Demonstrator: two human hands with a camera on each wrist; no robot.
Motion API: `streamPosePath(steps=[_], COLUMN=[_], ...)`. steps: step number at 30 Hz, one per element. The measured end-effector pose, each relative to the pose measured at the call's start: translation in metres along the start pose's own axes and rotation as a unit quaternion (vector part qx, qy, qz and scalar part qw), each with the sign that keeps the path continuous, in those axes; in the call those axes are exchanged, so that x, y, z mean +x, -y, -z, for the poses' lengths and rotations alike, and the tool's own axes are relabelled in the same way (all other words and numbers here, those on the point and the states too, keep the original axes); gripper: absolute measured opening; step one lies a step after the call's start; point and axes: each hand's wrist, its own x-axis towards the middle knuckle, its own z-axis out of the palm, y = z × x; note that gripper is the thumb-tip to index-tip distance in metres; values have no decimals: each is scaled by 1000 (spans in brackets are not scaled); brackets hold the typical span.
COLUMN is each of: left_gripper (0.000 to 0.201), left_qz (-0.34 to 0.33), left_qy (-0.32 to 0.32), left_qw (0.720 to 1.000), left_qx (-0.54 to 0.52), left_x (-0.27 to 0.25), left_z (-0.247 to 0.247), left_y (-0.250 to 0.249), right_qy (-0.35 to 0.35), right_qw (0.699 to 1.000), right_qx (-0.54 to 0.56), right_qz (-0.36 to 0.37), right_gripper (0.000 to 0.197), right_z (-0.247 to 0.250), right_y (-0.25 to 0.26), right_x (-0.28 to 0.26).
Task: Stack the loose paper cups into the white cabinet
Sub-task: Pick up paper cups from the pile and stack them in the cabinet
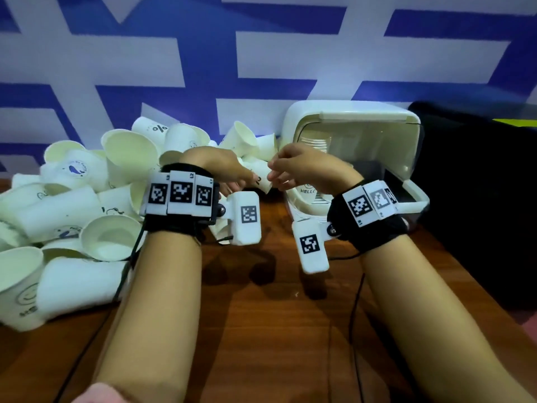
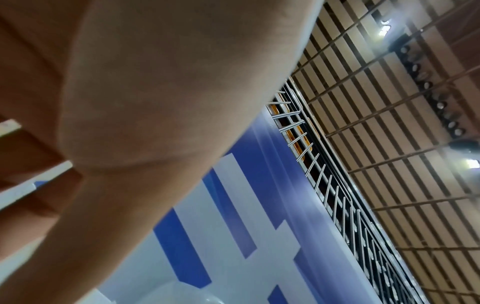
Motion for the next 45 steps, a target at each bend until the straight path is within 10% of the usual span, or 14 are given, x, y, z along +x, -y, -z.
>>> streamPosePath(steps=[23, 33, 37, 45], left_gripper=[47, 43, 44, 49], left_qz=[38, -26, -62, -206], left_qy=[59, 55, 29, 10], left_qw=[980, 998, 994, 948], left_qx=[185, 26, -81, -243], left_x=[0, -16, -22, -29], left_z=[-5, -7, -4, -12], left_y=[26, 6, 0, -19], right_qy=[165, 125, 101, 45], right_qw=[976, 982, 991, 999], right_qx=[-57, -83, -41, 13], right_qz=[-127, -118, -77, -3], right_gripper=[40, 73, 26, 29], right_z=[-84, -43, -18, 34], right_y=[-46, -29, -6, 10], right_x=[34, 28, 6, -26])
